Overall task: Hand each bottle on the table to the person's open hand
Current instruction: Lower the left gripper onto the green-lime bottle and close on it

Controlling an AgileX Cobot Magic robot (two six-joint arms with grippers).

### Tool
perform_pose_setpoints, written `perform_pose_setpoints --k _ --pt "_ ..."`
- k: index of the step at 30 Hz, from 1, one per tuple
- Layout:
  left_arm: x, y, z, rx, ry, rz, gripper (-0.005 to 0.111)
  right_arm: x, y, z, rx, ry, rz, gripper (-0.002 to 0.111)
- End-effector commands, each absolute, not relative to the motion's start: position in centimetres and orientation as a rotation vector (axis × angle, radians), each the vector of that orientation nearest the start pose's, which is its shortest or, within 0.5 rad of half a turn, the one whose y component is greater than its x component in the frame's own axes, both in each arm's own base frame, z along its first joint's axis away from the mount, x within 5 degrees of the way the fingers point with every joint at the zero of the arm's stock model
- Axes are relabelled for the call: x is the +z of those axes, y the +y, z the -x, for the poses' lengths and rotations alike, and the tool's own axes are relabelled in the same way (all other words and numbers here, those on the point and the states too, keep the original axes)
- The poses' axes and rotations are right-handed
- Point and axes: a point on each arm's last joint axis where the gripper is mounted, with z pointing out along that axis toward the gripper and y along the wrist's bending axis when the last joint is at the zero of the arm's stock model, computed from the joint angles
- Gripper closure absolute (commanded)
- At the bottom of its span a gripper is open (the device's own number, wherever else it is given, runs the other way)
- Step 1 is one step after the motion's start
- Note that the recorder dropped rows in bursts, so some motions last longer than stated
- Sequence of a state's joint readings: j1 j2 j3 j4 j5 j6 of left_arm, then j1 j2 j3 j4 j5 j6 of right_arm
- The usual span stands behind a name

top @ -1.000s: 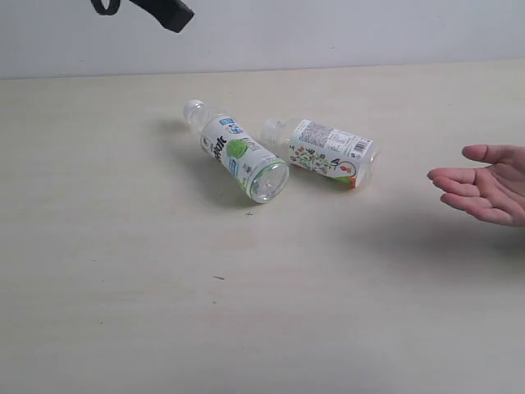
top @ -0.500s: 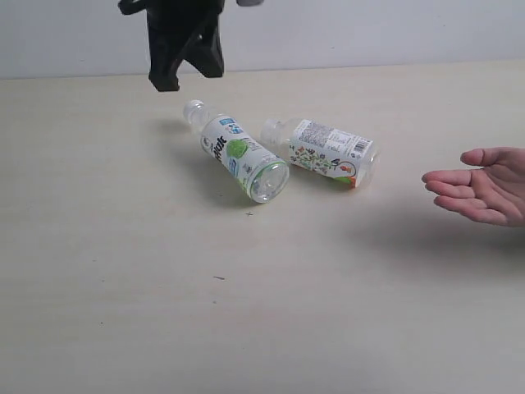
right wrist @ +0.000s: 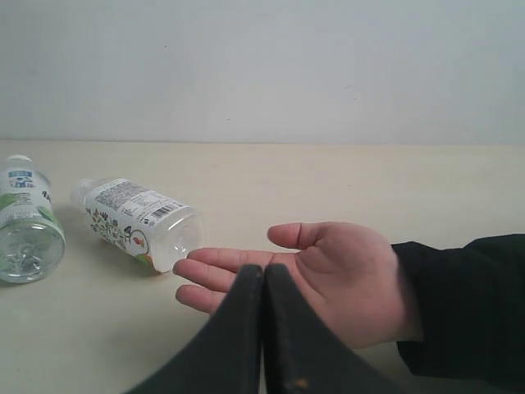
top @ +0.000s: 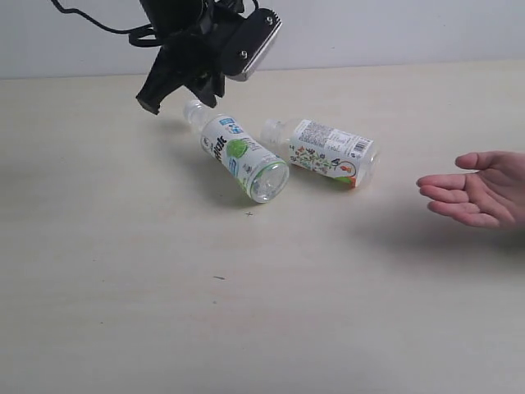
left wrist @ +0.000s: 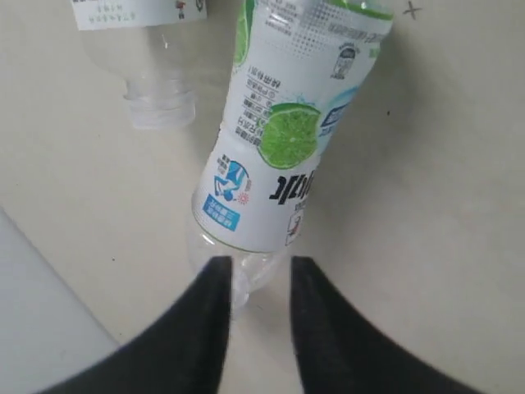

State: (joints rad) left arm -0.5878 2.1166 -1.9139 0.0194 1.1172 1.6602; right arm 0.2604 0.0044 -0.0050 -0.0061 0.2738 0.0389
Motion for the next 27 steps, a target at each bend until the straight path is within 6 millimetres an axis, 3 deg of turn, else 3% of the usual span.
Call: perform_pose_setpoints --k 1,3,4,18,27 --pt "23.5 -25.9 -39.1 -0.349 -1.299 3.142 0.043 18.9 1.4 -5.3 0.209 1.742 0.193 0.108" --pt "22.7 -26.1 -39.3 -0.338 -1.259 3.144 0.027 18.9 1.4 -5.3 0.209 1.742 0.193 0.108" --pt "21.9 -26.3 -39.5 -0.338 -1.229 3.151 0.025 18.9 1.4 -5.3 0.209 1.742 0.193 0.108" --pt "15.6 -27.8 -40.9 -0.327 -1.155 3.167 0.025 18.9 1.4 -5.3 0.209 1.742 0.193 0.108" --pt "14.0 -28.0 -41.2 -0.324 -1.165 3.163 0.025 18.9 1.4 -5.3 0.209 1.742 0.193 0.108"
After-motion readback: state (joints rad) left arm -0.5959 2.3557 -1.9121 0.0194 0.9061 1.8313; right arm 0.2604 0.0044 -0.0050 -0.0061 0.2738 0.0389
